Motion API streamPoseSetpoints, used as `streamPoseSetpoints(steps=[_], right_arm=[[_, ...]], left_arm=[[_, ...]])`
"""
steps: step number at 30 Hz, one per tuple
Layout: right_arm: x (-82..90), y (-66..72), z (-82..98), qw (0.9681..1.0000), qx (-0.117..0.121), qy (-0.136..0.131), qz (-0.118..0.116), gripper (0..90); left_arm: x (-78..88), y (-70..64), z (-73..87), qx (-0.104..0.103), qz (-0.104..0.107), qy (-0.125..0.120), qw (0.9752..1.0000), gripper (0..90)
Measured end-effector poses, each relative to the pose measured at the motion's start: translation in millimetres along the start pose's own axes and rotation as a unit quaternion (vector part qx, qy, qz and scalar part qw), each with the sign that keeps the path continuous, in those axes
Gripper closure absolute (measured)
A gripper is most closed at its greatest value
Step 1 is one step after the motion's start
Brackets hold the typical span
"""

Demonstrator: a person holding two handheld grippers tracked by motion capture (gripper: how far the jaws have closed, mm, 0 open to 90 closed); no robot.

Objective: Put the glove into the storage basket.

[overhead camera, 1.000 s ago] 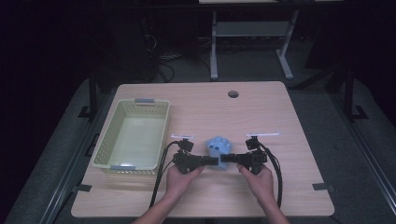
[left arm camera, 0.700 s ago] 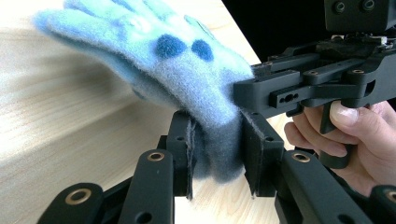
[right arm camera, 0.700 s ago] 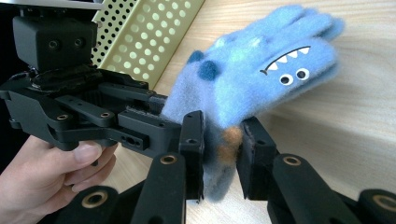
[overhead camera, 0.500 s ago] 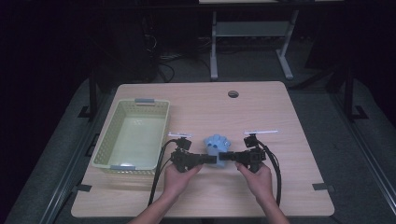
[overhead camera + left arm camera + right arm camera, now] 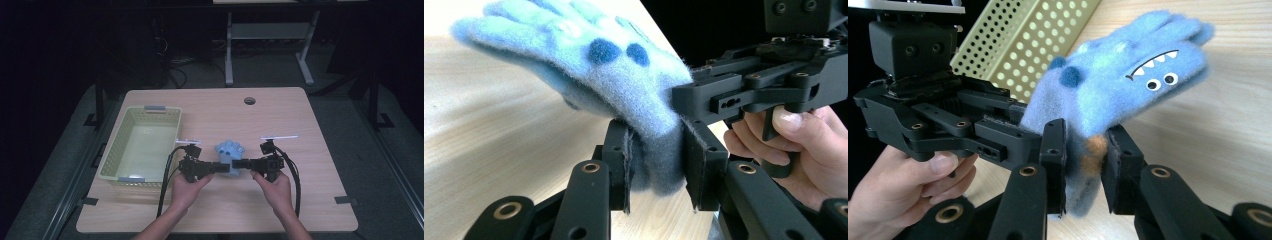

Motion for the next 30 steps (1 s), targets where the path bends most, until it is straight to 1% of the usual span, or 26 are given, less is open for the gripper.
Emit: streamPoseSetpoints(steps=[1,3,5,6,7,10,11,12,15,20,22,26,27,28,30], right_arm=[[0.1,0.4,-0.5,1.0,0.0,-0.002,-0.004,73.8],[-0.4,2.2,-1.6,1.0,0.0,-0.004,-0.009,73.8],[-1.0,4.7,-2.9,1.0,0.004,-0.003,-0.008,73.8],[-1.3,6.4,-3.9,0.9999,0.005,-0.003,-0.008,73.8],[-1.4,8.0,-4.9,0.9999,0.008,-0.003,-0.009,73.8],[-2.1,13.4,-8.5,0.9999,0.013,-0.002,-0.01,73.8],[-2.4,15.6,-9.8,0.9998,0.015,-0.002,-0.012,73.7],[-2.4,15.6,-9.8,0.9998,0.015,-0.002,-0.012,73.7],[-3.3,22.1,-16.0,0.9997,0.022,0.0,-0.013,73.6],[-4.6,28.3,-22.5,0.9995,0.029,0.0,-0.014,73.6],[-5.3,30.8,-25.5,0.9994,0.032,0.001,-0.015,73.6],[-6.5,36.8,-32.7,0.9992,0.036,0.0,-0.018,73.6],[-6.7,38.3,-34.4,0.9991,0.037,0.003,-0.019,73.6],[-7.2,39.7,-36.4,0.999,0.042,0.001,-0.019,73.6],[-7.9,43.5,-40.0,0.999,0.041,0.003,-0.019,73.6]], left_arm=[[1.5,-0.7,-0.4,0.001,0.001,-0.001,1.0,66.7],[4.8,-0.6,-0.9,-0.003,0.0,-0.002,1.0,66.6],[8.5,-1.1,-1.1,-0.006,-0.001,-0.002,1.0,66.6],[10.3,-1.8,-1.4,-0.003,-0.002,-0.005,1.0,66.7],[12.6,-1.3,-1.8,-0.013,-0.001,-0.003,0.9999,66.7],[16.8,-2.4,-2.3,-0.008,-0.002,-0.006,0.9999,66.7],[21.0,-2.9,-3.5,-0.01,-0.002,-0.008,0.9999,66.7],[21.0,-2.9,-3.5,-0.01,-0.002,-0.008,0.9999,66.7],[28.9,-3.4,-6.2,-0.011,-0.002,-0.011,0.9999,66.7],[37.4,-3.0,-9.4,-0.012,-0.001,-0.015,0.9998,66.7],[41.1,-2.0,-10.8,-0.016,-0.002,-0.015,0.9997,66.8],[49.2,-1.7,-14.3,-0.015,0.001,-0.023,0.9996,66.9],[51.5,-1.0,-15.3,-0.022,0.0,-0.024,0.9995,66.9],[53.6,-0.8,-16.4,-0.023,0.0,-0.026,0.9994,66.9],[58.1,0.0,-17.8,-0.019,0.003,-0.028,0.9994,67.0]])
Point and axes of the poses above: each handheld gripper's, and its own axes: x roughly backward along the jaws, z roughly out of its underside, y roughly to its left, the point moved 3 cm from there along -x, roughly forward along the jaws, and after that the axes turned 9 degrees about y, right-handed, at the moved point
